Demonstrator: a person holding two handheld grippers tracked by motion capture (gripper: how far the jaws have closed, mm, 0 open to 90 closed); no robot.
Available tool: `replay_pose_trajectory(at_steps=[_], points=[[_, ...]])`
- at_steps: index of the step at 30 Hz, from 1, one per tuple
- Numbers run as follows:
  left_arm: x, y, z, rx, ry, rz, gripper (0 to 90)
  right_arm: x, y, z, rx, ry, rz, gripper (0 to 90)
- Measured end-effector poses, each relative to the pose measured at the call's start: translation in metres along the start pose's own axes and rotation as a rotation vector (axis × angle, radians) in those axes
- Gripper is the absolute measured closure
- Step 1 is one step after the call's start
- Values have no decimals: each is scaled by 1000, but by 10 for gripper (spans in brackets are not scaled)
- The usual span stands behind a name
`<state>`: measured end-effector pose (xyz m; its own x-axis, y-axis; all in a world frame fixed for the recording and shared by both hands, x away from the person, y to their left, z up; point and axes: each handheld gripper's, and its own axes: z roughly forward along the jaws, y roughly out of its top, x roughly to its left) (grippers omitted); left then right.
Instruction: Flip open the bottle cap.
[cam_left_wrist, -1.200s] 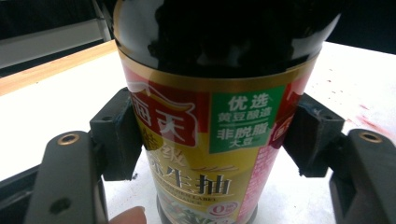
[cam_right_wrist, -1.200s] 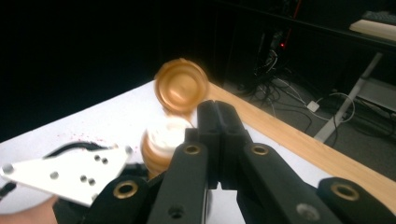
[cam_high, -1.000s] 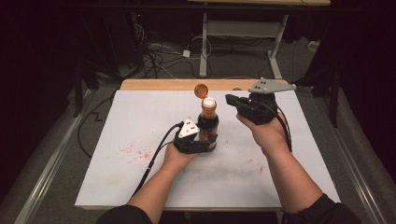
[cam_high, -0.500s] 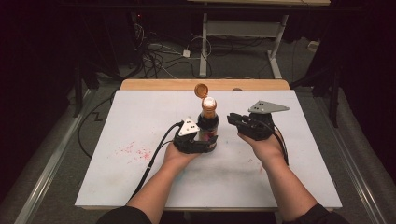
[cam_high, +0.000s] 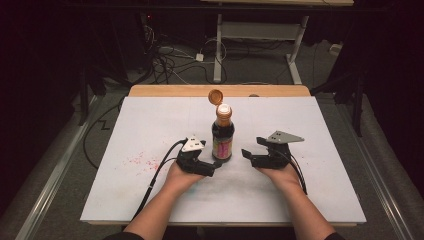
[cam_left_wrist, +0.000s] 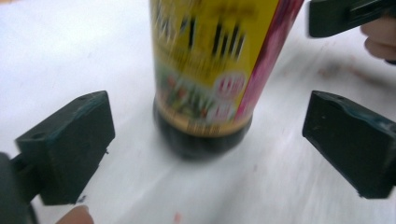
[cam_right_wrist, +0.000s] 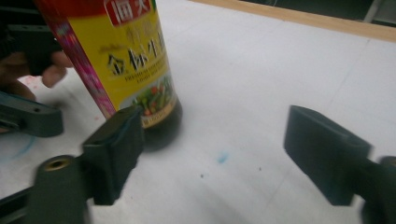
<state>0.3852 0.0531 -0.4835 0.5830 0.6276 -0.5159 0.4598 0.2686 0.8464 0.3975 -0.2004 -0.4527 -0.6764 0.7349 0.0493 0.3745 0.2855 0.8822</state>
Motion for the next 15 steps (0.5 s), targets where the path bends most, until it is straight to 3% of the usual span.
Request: replay_pose_trajectory(at_steps=[5, 15], points=[[6, -3, -17, 4, 28, 23, 0, 0, -13, -6, 10, -36, 7, 3], [23, 2, -71, -41, 82, 25, 0, 2, -36, -39, -23, -116, -14, 3]])
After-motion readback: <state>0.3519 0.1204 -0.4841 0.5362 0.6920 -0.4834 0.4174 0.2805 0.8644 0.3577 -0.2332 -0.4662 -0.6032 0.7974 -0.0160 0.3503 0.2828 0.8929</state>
